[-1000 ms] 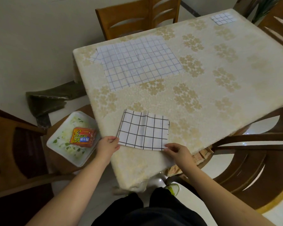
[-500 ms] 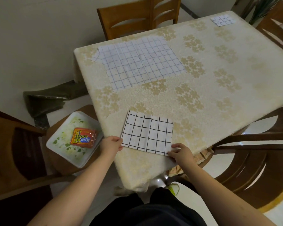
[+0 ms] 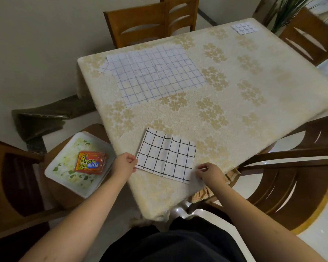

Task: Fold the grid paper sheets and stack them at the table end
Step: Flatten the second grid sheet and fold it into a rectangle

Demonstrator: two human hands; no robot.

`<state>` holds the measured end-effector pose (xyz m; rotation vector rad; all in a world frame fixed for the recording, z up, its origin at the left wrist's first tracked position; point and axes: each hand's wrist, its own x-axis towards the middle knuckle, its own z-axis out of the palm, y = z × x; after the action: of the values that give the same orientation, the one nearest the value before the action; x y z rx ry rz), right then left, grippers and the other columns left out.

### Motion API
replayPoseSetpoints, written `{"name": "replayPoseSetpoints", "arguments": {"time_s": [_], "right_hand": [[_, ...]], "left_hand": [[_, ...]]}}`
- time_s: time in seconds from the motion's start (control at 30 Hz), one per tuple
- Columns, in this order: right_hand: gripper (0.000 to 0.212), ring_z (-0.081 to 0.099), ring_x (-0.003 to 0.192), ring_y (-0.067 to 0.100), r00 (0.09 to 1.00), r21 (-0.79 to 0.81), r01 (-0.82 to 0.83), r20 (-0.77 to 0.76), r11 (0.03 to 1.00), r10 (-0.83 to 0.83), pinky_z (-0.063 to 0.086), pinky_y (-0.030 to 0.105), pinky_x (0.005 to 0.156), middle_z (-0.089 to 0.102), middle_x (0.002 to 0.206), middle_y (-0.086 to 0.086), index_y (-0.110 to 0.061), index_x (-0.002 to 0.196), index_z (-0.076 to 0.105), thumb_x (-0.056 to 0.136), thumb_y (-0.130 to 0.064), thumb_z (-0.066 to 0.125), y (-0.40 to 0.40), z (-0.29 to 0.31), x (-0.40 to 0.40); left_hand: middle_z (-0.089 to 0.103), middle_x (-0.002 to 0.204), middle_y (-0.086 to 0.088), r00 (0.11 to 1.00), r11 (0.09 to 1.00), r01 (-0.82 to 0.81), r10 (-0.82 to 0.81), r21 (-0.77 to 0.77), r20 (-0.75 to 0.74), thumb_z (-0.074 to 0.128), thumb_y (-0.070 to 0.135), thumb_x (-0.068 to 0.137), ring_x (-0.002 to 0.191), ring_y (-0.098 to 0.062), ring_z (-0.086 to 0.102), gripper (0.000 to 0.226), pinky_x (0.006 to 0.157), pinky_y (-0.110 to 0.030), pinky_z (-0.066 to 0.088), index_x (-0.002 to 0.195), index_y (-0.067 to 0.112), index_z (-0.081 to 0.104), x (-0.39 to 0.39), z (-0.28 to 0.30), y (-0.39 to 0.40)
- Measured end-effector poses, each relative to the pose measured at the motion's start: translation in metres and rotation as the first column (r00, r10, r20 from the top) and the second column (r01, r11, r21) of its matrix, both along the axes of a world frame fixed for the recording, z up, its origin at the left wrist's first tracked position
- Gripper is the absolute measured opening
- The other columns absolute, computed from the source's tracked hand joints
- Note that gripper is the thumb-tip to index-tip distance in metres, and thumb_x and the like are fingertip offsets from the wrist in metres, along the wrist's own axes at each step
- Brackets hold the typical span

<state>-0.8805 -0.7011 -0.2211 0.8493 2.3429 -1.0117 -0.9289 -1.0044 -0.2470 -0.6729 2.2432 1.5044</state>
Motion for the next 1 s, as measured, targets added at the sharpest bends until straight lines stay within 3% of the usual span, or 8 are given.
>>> {"name": "replayPoseSetpoints", "arguments": {"time_s": [0.07, 0.2, 0.33, 0.43, 0.57, 0.77, 0.87, 1.0], "right_hand": [[0.014, 0.063, 0.082, 0.017, 1.0, 0.02, 0.004, -0.013, 1.0, -0.004, 0.047, 0.028, 0.066, 0.067, 0.093, -0.002, -0.02, 0.099, 0.064, 0.09, -0.03, 0.065, 0.0, 0.003, -0.004], [0.017, 0.058, 0.073, 0.013, 0.999, 0.035, -0.023, -0.046, 0.999, 0.025, 0.042, 0.025, 0.057, 0.065, 0.091, -0.004, -0.021, 0.102, 0.064, 0.09, -0.034, 0.065, 0.002, 0.006, -0.013], [0.015, 0.058, 0.071, 0.009, 0.994, 0.029, -0.057, -0.088, 0.998, 0.059, 0.04, 0.022, 0.055, 0.065, 0.082, -0.007, -0.019, 0.1, 0.067, 0.09, -0.03, 0.065, 0.003, 0.005, -0.024], [0.016, 0.062, 0.073, 0.011, 0.993, 0.001, -0.05, -0.103, 0.999, 0.05, 0.047, 0.024, 0.057, 0.067, 0.081, -0.007, -0.018, 0.1, 0.067, 0.089, -0.03, 0.066, 0.004, 0.0, -0.037], [0.03, 0.063, 0.086, 0.018, 0.977, 0.018, -0.121, -0.177, 0.993, 0.122, 0.046, 0.027, 0.067, 0.067, 0.1, 0.001, -0.015, 0.112, 0.064, 0.088, -0.031, 0.068, 0.004, -0.004, -0.059], [0.04, 0.062, 0.095, 0.021, 0.947, 0.058, -0.195, -0.247, 0.979, 0.204, 0.049, 0.032, 0.076, 0.065, 0.11, 0.003, -0.016, 0.122, 0.062, 0.088, -0.037, 0.067, 0.009, -0.002, -0.107], [0.041, 0.062, 0.099, 0.02, 0.937, 0.04, -0.265, -0.225, 0.963, 0.268, 0.043, 0.026, 0.076, 0.065, 0.113, 0.004, -0.015, 0.124, 0.062, 0.089, -0.036, 0.066, 0.006, -0.005, -0.125], [0.042, 0.062, 0.102, 0.021, 0.936, -0.017, -0.298, -0.203, 0.954, 0.289, 0.045, 0.027, 0.082, 0.066, 0.113, 0.004, -0.015, 0.123, 0.063, 0.087, -0.037, 0.069, 0.0, -0.007, -0.142]], "left_hand": [[0.064, 0.091, -0.005, 0.999, 0.998, 0.051, -0.052, -0.044, -0.01, 0.064, 0.009, 0.09, 0.074, -0.023, 0.067, 0.008, 0.072, -0.033, 0.058, 0.098, 0.009, 0.062, -0.002, 0.003, -0.002], [0.066, 0.09, -0.014, 0.981, 0.974, 0.173, -0.185, -0.149, -0.067, 0.065, 0.008, 0.089, 0.08, -0.029, 0.066, 0.006, 0.077, -0.039, 0.057, 0.095, 0.007, 0.063, -0.011, 0.005, -0.007], [0.063, 0.081, -0.008, 0.946, 0.931, 0.269, -0.304, -0.246, -0.116, 0.067, 0.007, 0.088, 0.077, -0.023, 0.059, 0.01, 0.065, -0.021, 0.047, 0.097, 0.004, 0.066, -0.03, 0.007, -0.003], [0.063, 0.082, -0.004, 0.931, 0.905, 0.304, -0.348, -0.297, -0.108, 0.068, 0.011, 0.087, 0.08, -0.02, 0.059, 0.01, 0.067, -0.023, 0.041, 0.097, 0.008, 0.066, -0.049, 0.007, 0.003], [0.063, 0.084, 0.0, 0.953, 0.916, 0.25, -0.29, -0.313, -0.086, 0.066, 0.02, 0.089, 0.082, -0.018, 0.059, 0.009, 0.07, -0.024, 0.04, 0.095, 0.014, 0.066, -0.076, 0.009, 0.014], [0.065, 0.091, -0.003, 0.998, 0.997, 0.005, -0.01, -0.079, -0.062, 0.07, 0.015, 0.087, 0.093, -0.019, 0.061, 0.01, 0.079, -0.026, 0.044, 0.094, 0.009, 0.066, -0.096, 0.002, 0.036], [0.066, 0.093, -0.007, 0.998, 0.987, 0.014, -0.024, -0.162, -0.063, 0.07, 0.013, 0.087, 0.09, -0.019, 0.061, 0.012, 0.078, -0.026, 0.045, 0.097, 0.005, 0.07, -0.099, -0.001, 0.041], [0.068, 0.091, -0.007, 0.993, 0.969, 0.071, -0.092, -0.237, -0.078, 0.069, 0.016, 0.087, 0.089, -0.022, 0.063, 0.005, 0.081, -0.034, 0.051, 0.087, 0.019, 0.066, -0.104, -0.003, 0.041]]}}
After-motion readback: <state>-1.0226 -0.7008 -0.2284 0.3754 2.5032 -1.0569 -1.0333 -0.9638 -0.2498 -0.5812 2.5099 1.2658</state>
